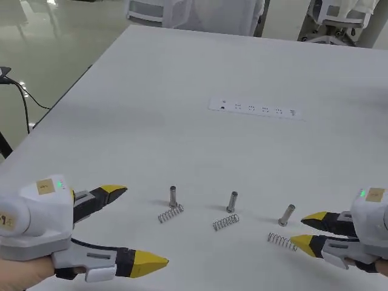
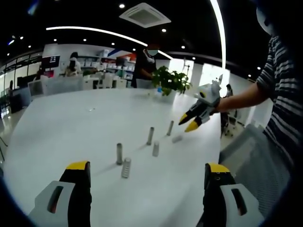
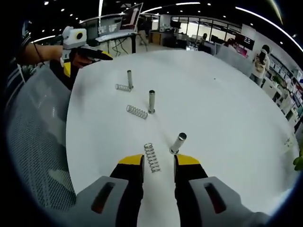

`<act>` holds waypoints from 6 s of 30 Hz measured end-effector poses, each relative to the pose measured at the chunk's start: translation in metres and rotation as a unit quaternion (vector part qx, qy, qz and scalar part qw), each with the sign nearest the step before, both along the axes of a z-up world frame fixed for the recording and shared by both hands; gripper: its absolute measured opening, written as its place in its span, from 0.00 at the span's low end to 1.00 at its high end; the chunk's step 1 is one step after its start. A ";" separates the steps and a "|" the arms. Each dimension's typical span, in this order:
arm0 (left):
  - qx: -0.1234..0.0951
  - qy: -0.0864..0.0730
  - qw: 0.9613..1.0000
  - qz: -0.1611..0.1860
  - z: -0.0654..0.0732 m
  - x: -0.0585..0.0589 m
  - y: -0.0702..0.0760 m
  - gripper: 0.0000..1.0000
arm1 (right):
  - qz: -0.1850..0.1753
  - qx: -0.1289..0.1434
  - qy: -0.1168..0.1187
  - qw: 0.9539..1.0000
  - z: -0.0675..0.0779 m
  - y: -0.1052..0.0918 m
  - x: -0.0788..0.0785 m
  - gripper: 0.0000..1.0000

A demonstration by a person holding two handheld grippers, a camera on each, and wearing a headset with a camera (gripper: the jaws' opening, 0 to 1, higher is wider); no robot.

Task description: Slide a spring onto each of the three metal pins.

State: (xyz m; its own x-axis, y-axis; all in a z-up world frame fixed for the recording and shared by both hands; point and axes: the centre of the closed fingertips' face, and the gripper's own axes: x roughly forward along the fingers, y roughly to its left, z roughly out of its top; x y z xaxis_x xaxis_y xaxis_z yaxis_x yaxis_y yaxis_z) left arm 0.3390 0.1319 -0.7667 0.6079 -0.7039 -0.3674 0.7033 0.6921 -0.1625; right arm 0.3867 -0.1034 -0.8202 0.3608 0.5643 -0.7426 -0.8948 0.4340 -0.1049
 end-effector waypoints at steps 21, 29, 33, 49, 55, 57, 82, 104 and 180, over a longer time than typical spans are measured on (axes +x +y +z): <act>0.001 0.003 1.000 0.000 -0.002 -0.004 0.001 0.97 | 0.124 -0.106 -0.030 0.986 -0.026 0.008 -0.009 0.15; 0.003 0.004 1.000 -0.001 -0.004 -0.007 0.001 0.97 | 0.121 -0.112 -0.016 0.986 -0.034 0.006 -0.007 0.13; 0.003 0.005 1.000 -0.002 -0.004 -0.007 0.001 0.97 | 0.124 -0.111 -0.013 0.986 -0.036 0.006 -0.007 0.12; 0.003 0.007 1.000 -0.006 -0.003 -0.011 0.001 0.97 | 0.134 -0.117 -0.002 0.984 -0.041 0.008 -0.006 0.08; 0.005 0.006 1.000 -0.013 -0.001 -0.012 -0.004 0.96 | 0.139 -0.120 0.001 0.983 -0.044 0.006 -0.009 0.08; 0.006 0.006 1.000 -0.017 -0.001 -0.013 -0.006 0.96 | 0.141 -0.122 -0.002 0.982 -0.043 0.006 -0.009 0.08; 0.011 0.015 0.995 -0.101 -0.005 -0.013 -0.043 0.84 | 0.163 -0.106 -0.024 0.981 -0.010 0.021 -0.022 0.08; -0.008 0.018 0.986 -0.164 -0.010 -0.004 -0.084 0.71 | 0.194 -0.078 -0.026 0.977 0.018 0.056 -0.037 0.08; -0.056 -0.028 0.970 -0.235 -0.005 -0.007 -0.159 0.03 | 0.235 -0.054 -0.017 0.970 0.038 0.077 -0.063 0.08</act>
